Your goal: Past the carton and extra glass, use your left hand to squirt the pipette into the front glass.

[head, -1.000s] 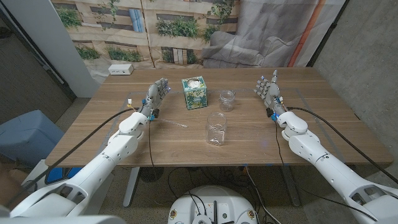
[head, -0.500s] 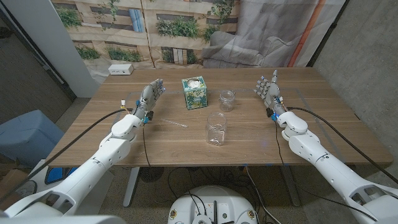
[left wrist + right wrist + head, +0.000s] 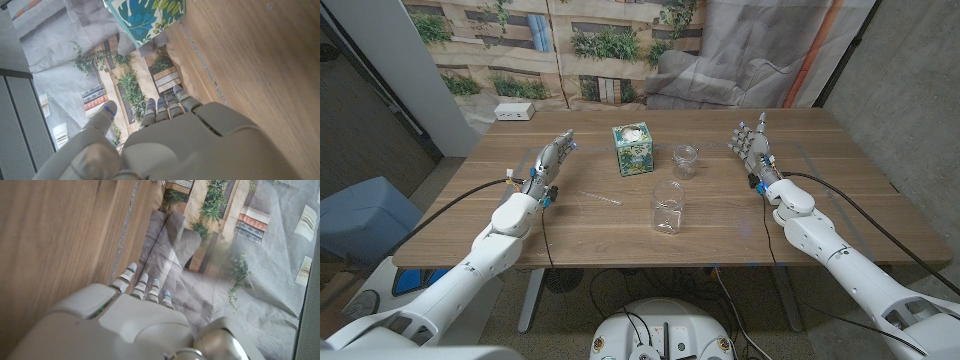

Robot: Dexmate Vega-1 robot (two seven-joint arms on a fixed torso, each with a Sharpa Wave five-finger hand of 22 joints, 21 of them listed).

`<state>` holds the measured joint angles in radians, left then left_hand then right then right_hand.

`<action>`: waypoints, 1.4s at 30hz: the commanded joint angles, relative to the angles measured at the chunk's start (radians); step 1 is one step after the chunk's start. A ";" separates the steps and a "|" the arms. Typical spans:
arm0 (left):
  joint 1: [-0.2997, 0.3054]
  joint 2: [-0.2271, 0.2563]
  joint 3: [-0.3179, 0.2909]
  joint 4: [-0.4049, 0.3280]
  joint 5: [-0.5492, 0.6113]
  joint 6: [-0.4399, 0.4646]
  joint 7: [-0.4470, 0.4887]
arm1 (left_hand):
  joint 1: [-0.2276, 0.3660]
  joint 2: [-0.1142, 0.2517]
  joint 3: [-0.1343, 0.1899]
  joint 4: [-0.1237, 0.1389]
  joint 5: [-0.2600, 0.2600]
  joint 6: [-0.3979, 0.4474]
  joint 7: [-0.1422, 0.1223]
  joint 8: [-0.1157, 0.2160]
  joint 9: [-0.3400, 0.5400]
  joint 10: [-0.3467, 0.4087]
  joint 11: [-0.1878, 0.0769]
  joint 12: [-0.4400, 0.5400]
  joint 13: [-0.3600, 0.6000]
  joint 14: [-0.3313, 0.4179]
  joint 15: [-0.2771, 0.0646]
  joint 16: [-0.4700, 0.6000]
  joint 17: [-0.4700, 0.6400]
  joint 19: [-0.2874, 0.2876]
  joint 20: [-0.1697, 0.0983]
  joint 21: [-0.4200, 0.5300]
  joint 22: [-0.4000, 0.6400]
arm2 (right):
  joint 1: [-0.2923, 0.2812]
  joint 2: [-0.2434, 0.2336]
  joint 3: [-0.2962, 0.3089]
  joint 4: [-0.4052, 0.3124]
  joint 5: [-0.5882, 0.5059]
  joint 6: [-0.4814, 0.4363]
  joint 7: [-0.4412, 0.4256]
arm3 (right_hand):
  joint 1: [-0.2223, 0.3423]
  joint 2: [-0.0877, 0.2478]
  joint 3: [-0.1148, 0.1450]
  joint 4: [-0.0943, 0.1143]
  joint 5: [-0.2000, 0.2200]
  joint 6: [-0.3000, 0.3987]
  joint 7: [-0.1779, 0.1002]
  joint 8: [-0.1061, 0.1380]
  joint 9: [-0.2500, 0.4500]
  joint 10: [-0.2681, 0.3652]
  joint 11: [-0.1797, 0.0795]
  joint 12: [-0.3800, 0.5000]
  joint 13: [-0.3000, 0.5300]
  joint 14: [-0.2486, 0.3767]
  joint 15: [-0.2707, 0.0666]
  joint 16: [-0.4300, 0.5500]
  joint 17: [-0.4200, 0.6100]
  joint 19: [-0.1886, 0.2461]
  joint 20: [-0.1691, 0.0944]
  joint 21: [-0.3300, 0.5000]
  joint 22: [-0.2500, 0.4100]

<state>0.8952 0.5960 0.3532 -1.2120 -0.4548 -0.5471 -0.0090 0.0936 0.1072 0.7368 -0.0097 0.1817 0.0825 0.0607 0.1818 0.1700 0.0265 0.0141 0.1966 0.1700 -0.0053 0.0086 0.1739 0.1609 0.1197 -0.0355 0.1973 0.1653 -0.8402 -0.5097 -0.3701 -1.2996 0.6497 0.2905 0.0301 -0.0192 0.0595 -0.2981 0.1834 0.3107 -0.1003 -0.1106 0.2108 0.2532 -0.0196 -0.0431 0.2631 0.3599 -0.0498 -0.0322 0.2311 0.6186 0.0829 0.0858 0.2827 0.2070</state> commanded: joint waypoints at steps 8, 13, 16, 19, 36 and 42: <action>0.078 0.126 0.009 -0.158 0.263 0.020 0.145 | 0.029 0.070 0.010 -0.024 -0.002 0.017 0.006 0.007 0.004 0.014 0.000 0.003 0.005 0.017 0.003 0.006 0.003 -0.003 -0.002 -0.005 0.003 | 0.000 0.000 0.000 0.000 0.000 0.000 0.000 | 0.000 0.058 -0.008 -0.001 0.005 0.001 -0.008 0.007 0.001 0.000 -0.015 0.003 0.005 -0.008 -0.085 0.006 0.004 0.006 0.000 0.005 0.005; 0.102 0.158 0.004 -0.221 0.311 0.051 0.171 | 0.037 0.072 0.014 -0.033 -0.003 0.024 0.009 0.008 0.004 0.020 0.001 0.003 0.005 0.022 0.005 0.006 0.003 -0.004 -0.002 -0.006 0.003 | 0.000 0.000 0.000 0.000 0.000 0.000 0.000 | 0.000 0.058 -0.008 -0.001 0.005 0.001 -0.008 0.006 0.001 0.000 -0.007 0.003 0.005 -0.008 -0.084 0.006 0.004 0.006 0.000 0.005 0.005; 0.113 0.174 0.002 -0.247 0.342 0.061 0.185 | 0.040 0.073 0.015 -0.036 -0.004 0.026 0.010 0.008 0.004 0.023 0.000 0.004 0.005 0.024 0.005 0.006 0.003 -0.005 -0.002 -0.007 0.003 | 0.000 0.000 0.000 0.000 0.000 0.000 0.000 | 0.000 0.059 -0.008 -0.001 0.005 0.001 -0.008 0.007 0.001 0.001 -0.006 0.004 0.005 -0.008 -0.084 0.006 0.004 0.006 0.000 0.005 0.005; 0.125 0.193 0.000 -0.269 0.392 0.065 0.207 | 0.044 0.073 0.017 -0.041 -0.004 0.028 0.009 0.008 0.004 0.027 0.001 0.004 0.005 0.028 0.004 0.007 0.003 -0.005 -0.002 -0.007 0.003 | 0.000 0.000 0.000 0.000 0.000 0.000 0.000 | 0.000 0.059 -0.008 -0.001 0.005 0.002 -0.009 0.007 0.001 -0.002 -0.006 0.002 0.005 -0.008 -0.083 0.006 0.004 0.006 0.000 0.005 0.005; 0.147 0.278 -0.019 -0.309 0.632 0.036 0.300 | 0.091 0.063 0.029 -0.106 -0.005 0.065 -0.022 0.011 0.003 0.068 -0.035 0.008 0.005 0.063 -0.027 0.009 0.003 -0.001 -0.011 -0.009 0.001 | 0.000 0.000 0.000 0.000 0.000 0.000 0.000 | 0.000 0.058 -0.008 -0.001 0.005 0.002 -0.008 0.007 0.001 0.003 -0.009 0.004 0.005 -0.008 -0.083 0.006 0.004 0.006 0.000 0.005 0.005; 0.134 0.303 -0.012 -0.302 0.751 0.012 0.352 | 0.135 0.053 0.034 -0.157 -0.001 0.108 -0.050 0.016 0.004 0.118 -0.067 0.015 0.007 0.106 -0.059 0.012 0.003 0.032 -0.020 -0.003 0.001 | 0.000 0.000 0.000 0.001 0.000 0.000 0.000 | 0.000 0.058 -0.008 -0.001 0.005 0.002 -0.007 0.007 0.001 0.005 -0.006 0.005 0.005 -0.008 -0.083 0.006 0.004 0.006 0.000 0.005 0.005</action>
<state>1.0357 0.8498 0.3399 -1.5050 0.1037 -0.5056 0.2620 0.2071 0.1497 0.7678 -0.1489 0.1771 0.1688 0.0175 0.1896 0.1697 0.1188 -0.0458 0.2036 0.1749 0.0795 -0.0360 0.1780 0.1607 0.1336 -0.0377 0.1911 0.1627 -0.8402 -0.5098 -0.3699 -1.2996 0.6498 0.2909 0.0303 -0.0192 0.0595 -0.2980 0.1834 0.3107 -0.1003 -0.1106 0.2108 0.2530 -0.0159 -0.0467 0.2631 0.3597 -0.0497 -0.0322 0.2311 0.6184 0.0828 0.0858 0.2827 0.2068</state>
